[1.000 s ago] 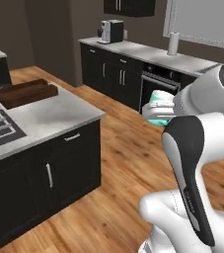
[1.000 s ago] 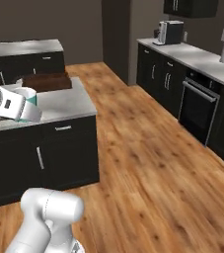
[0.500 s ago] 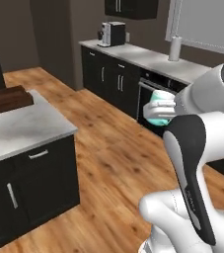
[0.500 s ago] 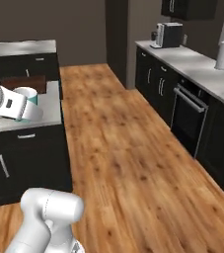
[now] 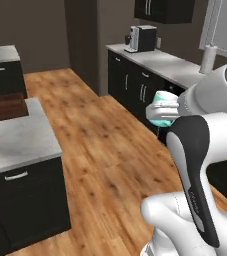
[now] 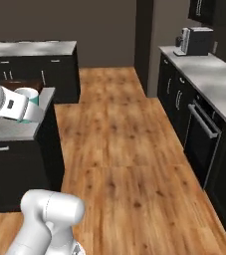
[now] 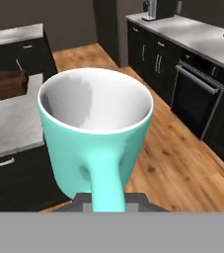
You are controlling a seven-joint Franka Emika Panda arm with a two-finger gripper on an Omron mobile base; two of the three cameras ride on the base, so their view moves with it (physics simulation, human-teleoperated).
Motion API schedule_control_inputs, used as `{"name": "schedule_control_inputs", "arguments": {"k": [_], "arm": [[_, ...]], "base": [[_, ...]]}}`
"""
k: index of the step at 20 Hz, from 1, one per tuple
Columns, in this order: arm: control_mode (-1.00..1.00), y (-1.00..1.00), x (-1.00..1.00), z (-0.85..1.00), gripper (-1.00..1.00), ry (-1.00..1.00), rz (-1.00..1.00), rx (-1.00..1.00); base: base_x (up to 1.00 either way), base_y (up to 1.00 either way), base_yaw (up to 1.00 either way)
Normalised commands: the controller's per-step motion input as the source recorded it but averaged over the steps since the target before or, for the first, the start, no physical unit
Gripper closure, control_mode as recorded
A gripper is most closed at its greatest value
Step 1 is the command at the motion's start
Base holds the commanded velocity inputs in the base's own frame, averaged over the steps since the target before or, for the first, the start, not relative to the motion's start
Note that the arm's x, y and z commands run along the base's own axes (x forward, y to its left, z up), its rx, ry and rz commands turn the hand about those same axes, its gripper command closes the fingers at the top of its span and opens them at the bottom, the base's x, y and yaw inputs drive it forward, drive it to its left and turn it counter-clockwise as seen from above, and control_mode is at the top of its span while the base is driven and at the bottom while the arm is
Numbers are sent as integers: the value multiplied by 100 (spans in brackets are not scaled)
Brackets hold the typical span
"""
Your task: There is a tray on the dining counter. Grab the cup, mug, and pitcher and place them on the tray. The pitcher may be placed next to the tray if it cannot fit the tray.
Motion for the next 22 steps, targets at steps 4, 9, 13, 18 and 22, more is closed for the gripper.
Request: {"name": "schedule_control_inputs", "arguments": {"k": [4, 9, 13, 18, 22], "arm": [[100, 0, 0, 0, 100, 0, 0, 0], [100, 0, 0, 0, 100, 0, 0, 0], [100, 0, 0, 0, 100, 0, 0, 0], [100, 0, 0, 0, 100, 0, 0, 0], [100, 0, 0, 0, 100, 0, 0, 0]], "base": [[94, -59, 44], [93, -55, 45], [91, -53, 46], [89, -53, 46], [89, -53, 46]]}}
